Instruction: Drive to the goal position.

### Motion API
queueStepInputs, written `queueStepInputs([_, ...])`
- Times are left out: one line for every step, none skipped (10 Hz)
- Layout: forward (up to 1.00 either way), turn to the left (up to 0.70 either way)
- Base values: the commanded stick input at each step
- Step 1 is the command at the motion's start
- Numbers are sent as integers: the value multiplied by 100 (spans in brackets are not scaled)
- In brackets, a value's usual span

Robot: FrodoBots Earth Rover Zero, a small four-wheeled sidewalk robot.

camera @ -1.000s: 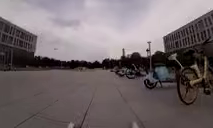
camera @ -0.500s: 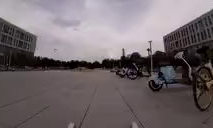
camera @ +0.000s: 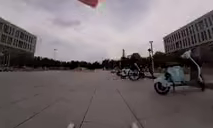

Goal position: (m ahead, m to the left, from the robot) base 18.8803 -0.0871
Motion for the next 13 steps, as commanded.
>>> queueStepInputs([70,0])
queueStepInputs([70,0])
queueStepInputs([70,0])
queueStepInputs([70,0])
queueStepInputs([70,0])
queueStepInputs([70,0])
queueStepInputs([70,0])
queueStepInputs([70,0])
queueStepInputs([70,0])
queueStepInputs([70,0])
queueStepInputs([70,0])
queueStepInputs([70,0])
queueStepInputs([70,0])
